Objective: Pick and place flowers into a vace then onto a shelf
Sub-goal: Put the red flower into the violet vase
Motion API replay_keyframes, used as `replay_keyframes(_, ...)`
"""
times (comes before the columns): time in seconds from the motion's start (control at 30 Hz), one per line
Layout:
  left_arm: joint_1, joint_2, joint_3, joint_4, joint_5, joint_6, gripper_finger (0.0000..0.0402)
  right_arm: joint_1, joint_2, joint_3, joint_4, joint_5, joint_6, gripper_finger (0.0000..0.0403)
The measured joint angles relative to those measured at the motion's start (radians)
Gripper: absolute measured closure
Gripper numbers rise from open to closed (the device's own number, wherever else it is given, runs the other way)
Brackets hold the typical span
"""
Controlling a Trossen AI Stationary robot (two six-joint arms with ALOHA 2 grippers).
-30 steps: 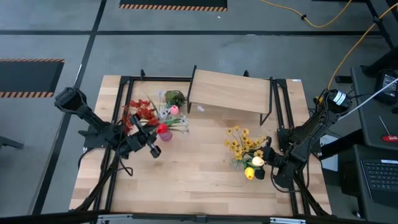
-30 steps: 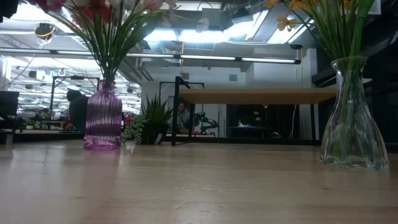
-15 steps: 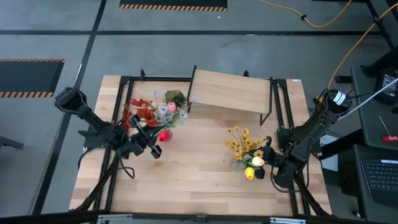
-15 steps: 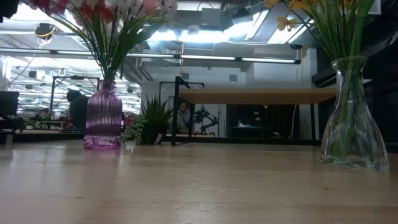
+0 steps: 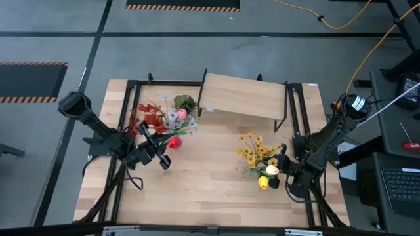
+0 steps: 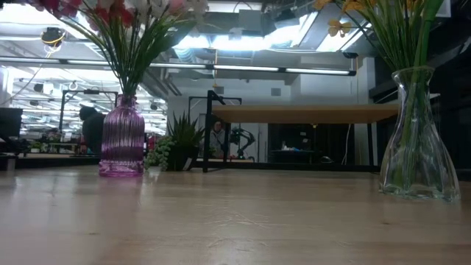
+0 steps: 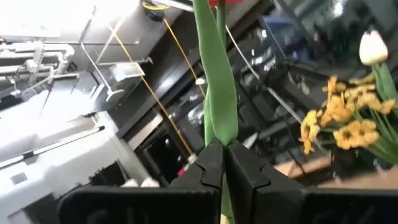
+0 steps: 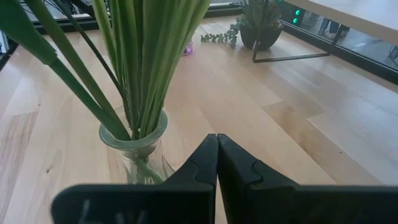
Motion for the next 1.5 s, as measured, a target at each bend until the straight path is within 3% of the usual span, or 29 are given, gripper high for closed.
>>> replay_keyframes(0.2,-0.034,0.0,0.127,-0.233,-0.179,-0.04,0.0398,0.0,0.0,0.0,0.0,0.0,0.0,0.0391)
replay_keyframes(0.57,-0.037,0.0,0.122,-0.253,-0.139,-0.03,0.0398,0.0,0.0,0.0,0.003,-0.001,0.004,0.0391)
replay_keyframes(0.87,-0.037,0.0,0.121,-0.254,-0.175,-0.06,0.0398,0.0,0.0,0.0,0.003,-0.001,0.004,0.0391)
replay_keyframes(1.07,-0.037,0.0,0.019,-0.081,-0.144,-0.066,0.0398,0.0,0.0,0.0,0.002,-0.002,0.002,0.0391)
replay_keyframes(1.23,-0.037,0.0,-0.043,0.09,-0.074,0.014,0.0399,0.0,0.0,0.0,0.002,-0.002,0.002,0.0391)
replay_keyframes(1.5,-0.005,0.0,-0.093,0.114,-0.06,-0.005,0.0399,0.0,0.0,0.0,0.0,-0.002,0.001,0.0391)
